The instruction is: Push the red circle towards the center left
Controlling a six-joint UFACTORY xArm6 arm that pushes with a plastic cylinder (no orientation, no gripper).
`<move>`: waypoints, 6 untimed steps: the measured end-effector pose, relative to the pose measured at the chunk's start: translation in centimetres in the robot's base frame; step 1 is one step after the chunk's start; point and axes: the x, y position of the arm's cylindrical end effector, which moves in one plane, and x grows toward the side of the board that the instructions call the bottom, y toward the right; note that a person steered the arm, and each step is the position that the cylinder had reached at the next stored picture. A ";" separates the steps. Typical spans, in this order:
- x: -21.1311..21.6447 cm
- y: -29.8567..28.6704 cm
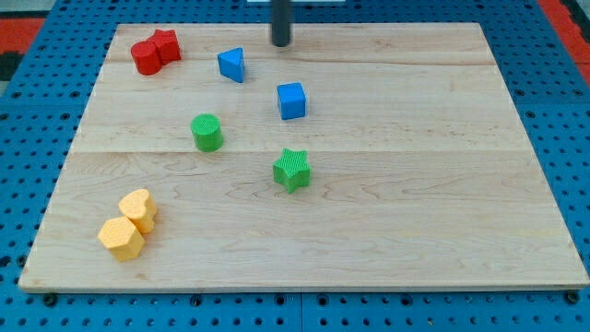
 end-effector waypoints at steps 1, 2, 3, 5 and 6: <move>3.1 -4.5; 1.2 -5.8; -3.3 -12.5; 1.1 -15.7; 0.4 -13.7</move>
